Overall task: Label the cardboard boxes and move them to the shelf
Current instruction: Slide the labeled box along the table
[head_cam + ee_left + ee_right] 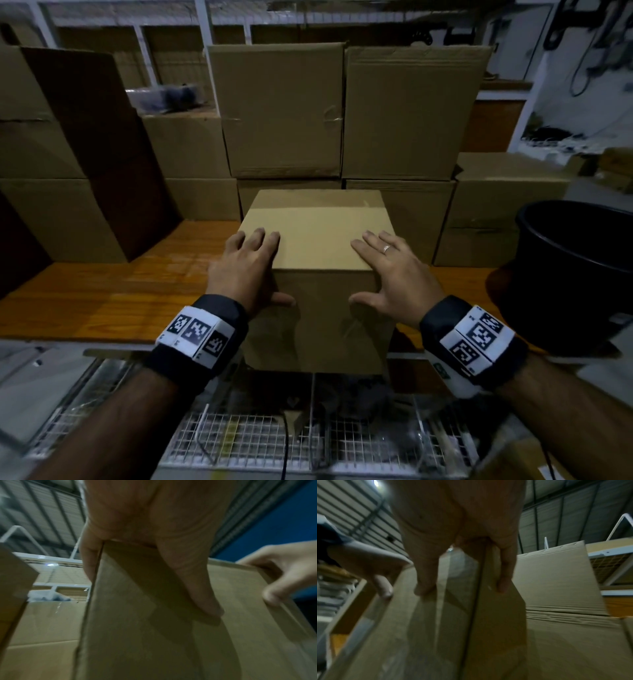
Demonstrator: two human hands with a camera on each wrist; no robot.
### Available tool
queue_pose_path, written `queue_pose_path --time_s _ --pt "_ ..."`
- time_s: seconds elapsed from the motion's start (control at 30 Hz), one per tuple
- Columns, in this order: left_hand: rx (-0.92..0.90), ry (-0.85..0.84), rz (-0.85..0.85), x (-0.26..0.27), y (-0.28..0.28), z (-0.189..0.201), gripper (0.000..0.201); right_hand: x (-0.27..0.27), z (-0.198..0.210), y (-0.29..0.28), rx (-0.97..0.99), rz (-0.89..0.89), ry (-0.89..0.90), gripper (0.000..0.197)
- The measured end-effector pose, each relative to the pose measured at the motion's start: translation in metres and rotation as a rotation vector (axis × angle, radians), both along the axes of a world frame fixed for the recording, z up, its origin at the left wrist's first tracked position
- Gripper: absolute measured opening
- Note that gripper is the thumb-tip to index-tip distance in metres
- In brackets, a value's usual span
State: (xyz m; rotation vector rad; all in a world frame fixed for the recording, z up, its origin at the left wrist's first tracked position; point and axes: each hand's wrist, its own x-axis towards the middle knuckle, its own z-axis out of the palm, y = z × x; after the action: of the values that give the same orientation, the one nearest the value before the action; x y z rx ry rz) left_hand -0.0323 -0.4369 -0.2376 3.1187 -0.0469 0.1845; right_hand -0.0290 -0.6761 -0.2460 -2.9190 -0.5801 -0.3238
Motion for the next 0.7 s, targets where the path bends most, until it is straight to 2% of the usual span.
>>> queue_pose_path --time_s 0.17,0.4,0.6,0.7 --pt "-0.005 -0.02 -0.052 0.003 0.004 -0.006 0.117 0.001 -0.001 0.004 0.004 -0.026 -0.011 0.097" --pt "-0.04 -0.131 -0.108 -0.001 0.01 -0.014 0.107 -0.001 -0.005 0.006 0.093 -0.062 -0.026 0.096" --pt "-0.108 -0.069 0.04 0.001 0.009 -0.014 0.111 -0.004 -0.003 0.016 0.061 -0.272 0.065 0.105" --pt "-0.113 -0.063 0.053 0.006 0.013 -0.013 0.11 -0.003 -0.004 0.017 0.075 -0.295 0.084 0.106"
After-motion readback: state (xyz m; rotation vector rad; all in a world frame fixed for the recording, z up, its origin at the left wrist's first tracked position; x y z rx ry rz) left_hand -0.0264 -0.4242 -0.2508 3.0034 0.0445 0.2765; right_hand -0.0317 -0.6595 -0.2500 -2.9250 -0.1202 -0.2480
